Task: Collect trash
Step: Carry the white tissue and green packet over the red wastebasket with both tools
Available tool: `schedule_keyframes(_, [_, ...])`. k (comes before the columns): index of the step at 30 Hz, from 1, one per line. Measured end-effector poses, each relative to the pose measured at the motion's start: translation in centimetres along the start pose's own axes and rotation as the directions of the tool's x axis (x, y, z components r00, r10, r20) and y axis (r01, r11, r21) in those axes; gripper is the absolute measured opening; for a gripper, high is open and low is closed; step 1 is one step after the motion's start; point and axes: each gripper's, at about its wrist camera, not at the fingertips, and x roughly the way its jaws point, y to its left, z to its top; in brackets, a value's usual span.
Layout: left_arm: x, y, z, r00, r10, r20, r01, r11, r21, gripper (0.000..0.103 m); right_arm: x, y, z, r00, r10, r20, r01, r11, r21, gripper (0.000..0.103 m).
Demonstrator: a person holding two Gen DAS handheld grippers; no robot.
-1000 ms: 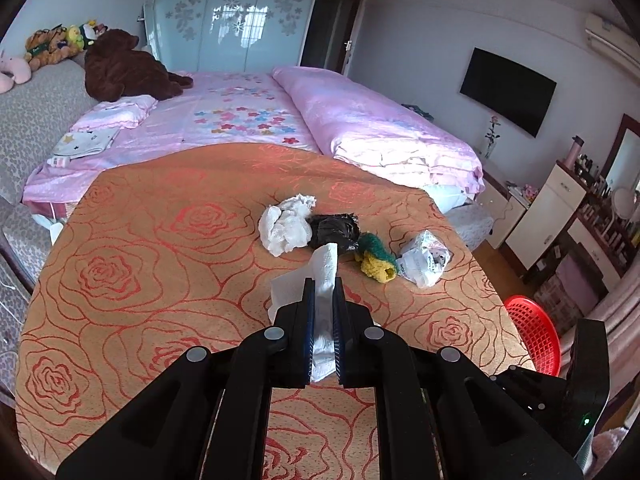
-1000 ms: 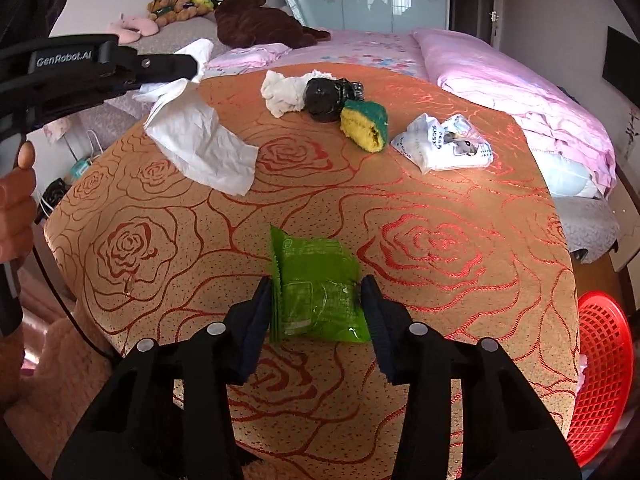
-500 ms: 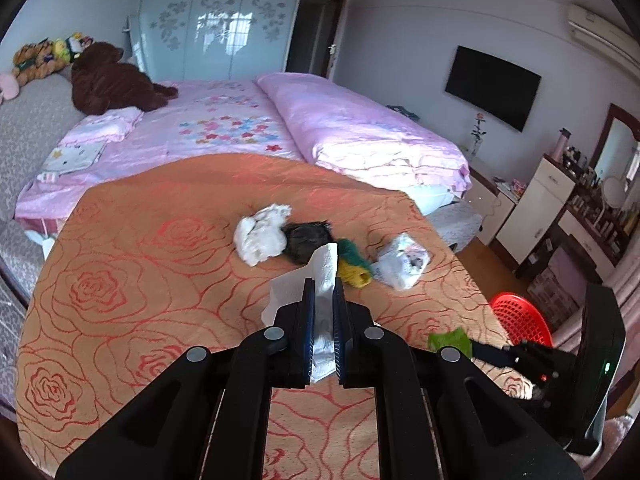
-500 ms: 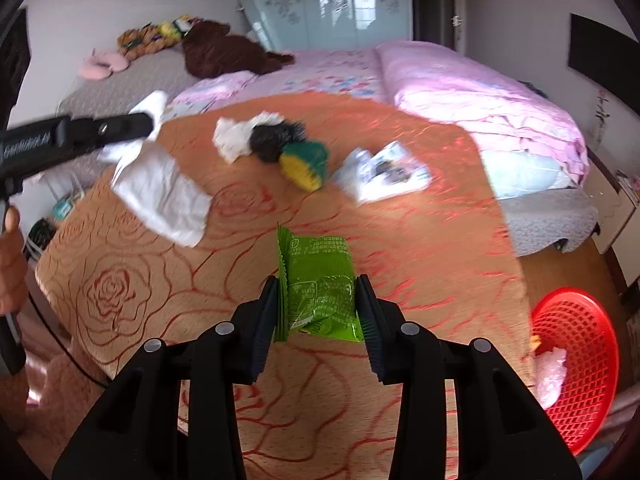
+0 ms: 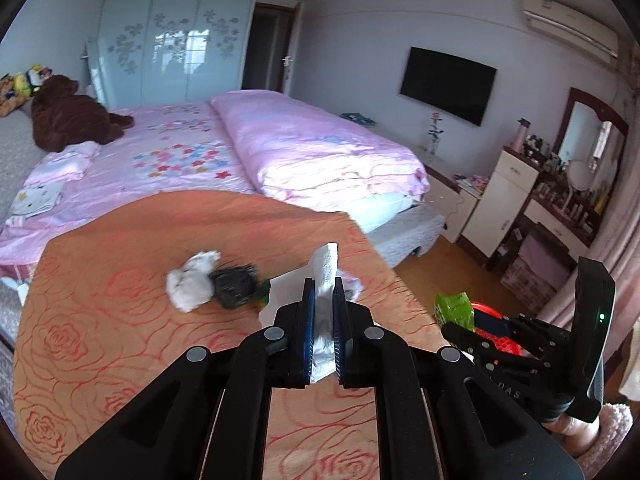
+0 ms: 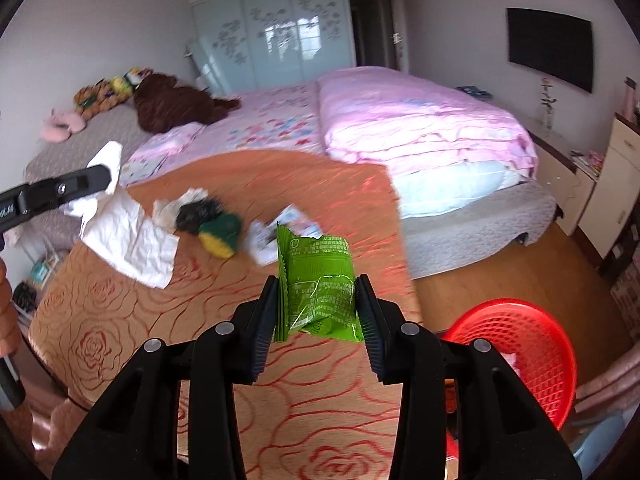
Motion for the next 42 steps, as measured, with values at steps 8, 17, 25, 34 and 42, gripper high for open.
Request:
schedule_keyframes(8, [1.2, -3.7, 1.1, 0.996, -0.089, -0.014, 0.09, 0.995, 0.053, 0.008, -2.0, -3.4, 0.8, 0.997, -0.065, 0.046, 0.062, 0.996, 0.068, 0.038])
schedule_keyframes(17, [3.3, -7.9, 1.8, 0.979, -0.193, -0.068, 0.198, 0.976, 0.095, 0.008, -4.2, -6.9, 0.4, 0.988, -0.141, 0.067, 0.133, 0.984, 0.12, 0.038])
schedule_keyframes(25, [5.5, -11.4, 1.0, 0.955, -0.263, -0.138, 0.279, 0.953, 0.116, 0.008, -5.7, -10.1, -0.7, 0.979, -0.196, 0.064, 0.182, 0.967, 0.177, 0.038])
schedule_keyframes(34, [7.9, -16.1, -0.8, 0.928, -0.304, -0.218, 0.34, 0.928, 0.153, 0.008, -6.9, -12.8, -2.4, 0.969, -0.244, 0.047, 0.226, 0.944, 0.241, 0.038])
schedule_keyframes(42, [10.1, -18.7, -2.0, 0.901, -0.326, -0.285, 0.38, 0.912, 0.158, 0.008, -7.4, -15.1, -4.0, 0.961, -0.276, 0.024, 0.255, 0.916, 0.309, 0.038])
